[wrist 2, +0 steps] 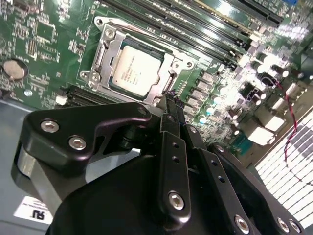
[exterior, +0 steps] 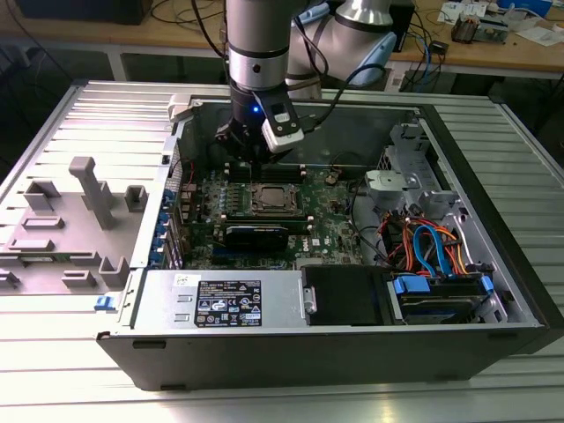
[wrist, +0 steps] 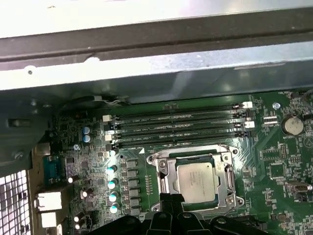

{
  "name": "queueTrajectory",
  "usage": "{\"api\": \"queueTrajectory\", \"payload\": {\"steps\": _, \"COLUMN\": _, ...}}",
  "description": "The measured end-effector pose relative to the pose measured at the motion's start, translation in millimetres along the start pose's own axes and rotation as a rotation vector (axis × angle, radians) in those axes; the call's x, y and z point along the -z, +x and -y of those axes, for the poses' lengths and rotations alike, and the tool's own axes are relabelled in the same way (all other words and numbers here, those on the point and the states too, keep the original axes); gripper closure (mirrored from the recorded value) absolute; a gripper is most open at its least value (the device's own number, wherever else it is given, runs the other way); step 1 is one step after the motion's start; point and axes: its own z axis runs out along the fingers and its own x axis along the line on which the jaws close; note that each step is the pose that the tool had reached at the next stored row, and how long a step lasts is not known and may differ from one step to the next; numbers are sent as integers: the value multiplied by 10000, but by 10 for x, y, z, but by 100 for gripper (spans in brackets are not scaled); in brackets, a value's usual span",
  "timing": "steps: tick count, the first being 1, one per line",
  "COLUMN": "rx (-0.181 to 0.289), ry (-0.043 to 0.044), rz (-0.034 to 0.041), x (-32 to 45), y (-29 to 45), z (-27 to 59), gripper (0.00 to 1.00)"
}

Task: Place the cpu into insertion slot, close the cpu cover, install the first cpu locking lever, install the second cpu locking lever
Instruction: 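Install the first cpu locking lever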

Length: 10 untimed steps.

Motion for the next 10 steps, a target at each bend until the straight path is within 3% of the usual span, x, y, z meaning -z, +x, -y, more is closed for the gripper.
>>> {"api": "queueTrajectory", "payload": {"steps": 6, "rx": 385, "ry": -5, "rz": -2, "x": 1, "y": 109, "z": 7, "gripper": 89}}
{"api": "queueTrajectory", "payload": {"steps": 10, "rx": 538, "ry": -9, "rz": 6, "x": 5, "y": 138, "z": 10, "gripper": 89}}
